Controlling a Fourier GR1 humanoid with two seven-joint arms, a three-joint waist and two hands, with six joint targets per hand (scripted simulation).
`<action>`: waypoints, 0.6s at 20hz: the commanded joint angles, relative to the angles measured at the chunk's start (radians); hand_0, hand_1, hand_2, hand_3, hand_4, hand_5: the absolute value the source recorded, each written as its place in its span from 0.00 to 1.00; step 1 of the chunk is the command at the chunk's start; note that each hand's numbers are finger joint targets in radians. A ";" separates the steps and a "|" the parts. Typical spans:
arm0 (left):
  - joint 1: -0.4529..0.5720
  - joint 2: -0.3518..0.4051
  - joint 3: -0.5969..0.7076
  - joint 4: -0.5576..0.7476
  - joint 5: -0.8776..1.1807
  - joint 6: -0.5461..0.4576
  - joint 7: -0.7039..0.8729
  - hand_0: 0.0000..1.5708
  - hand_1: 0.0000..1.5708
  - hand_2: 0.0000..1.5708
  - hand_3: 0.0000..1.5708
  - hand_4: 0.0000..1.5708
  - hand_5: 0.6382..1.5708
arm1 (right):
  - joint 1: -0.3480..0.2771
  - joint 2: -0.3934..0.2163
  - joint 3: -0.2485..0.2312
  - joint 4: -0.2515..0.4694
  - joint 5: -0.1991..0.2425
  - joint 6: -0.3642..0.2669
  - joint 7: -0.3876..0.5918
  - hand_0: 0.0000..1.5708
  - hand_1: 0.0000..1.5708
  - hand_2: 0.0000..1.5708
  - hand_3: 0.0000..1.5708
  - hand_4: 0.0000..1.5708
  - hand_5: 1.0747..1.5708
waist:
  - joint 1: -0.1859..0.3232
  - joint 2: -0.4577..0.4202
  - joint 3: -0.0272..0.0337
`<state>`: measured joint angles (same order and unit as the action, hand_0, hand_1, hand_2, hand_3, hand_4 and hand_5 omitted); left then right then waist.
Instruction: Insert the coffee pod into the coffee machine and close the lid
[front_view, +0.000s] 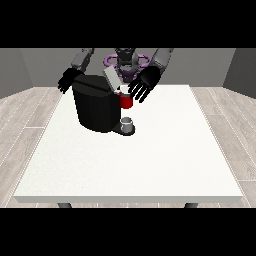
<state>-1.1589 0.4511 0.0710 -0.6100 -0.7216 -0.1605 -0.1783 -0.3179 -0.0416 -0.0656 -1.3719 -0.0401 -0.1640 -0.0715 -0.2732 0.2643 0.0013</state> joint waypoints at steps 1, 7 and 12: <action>0.000 0.061 -0.011 0.003 -0.018 -0.043 -0.063 0.00 0.00 0.00 0.00 0.00 1.00 | -0.018 -0.063 -0.047 0.012 -0.033 0.059 -0.053 0.00 0.00 0.00 0.00 0.30 1.00 | 0.004 0.047 -0.0009; -0.001 -0.008 -0.020 -0.009 -0.031 -0.047 0.013 0.00 0.00 0.00 0.00 0.00 1.00 | 0.020 -0.008 -0.024 0.065 -0.009 0.007 -0.038 0.00 0.00 0.00 0.00 0.28 1.00 | 0.025 -0.019 -0.0009; 0.025 0.024 -0.019 -0.010 -0.032 -0.080 -0.040 0.00 0.00 0.00 0.00 0.00 1.00 | 0.035 0.014 -0.011 0.054 0.018 -0.043 -0.021 0.00 0.00 0.00 0.00 0.22 1.00 | 0.059 -0.053 -0.0012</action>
<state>-1.1509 0.4506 0.0525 -0.6157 -0.7531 -0.2117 -0.1794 -0.2902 -0.0393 -0.0781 -1.3286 -0.0375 -0.1751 -0.0993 -0.2493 0.2268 0.0005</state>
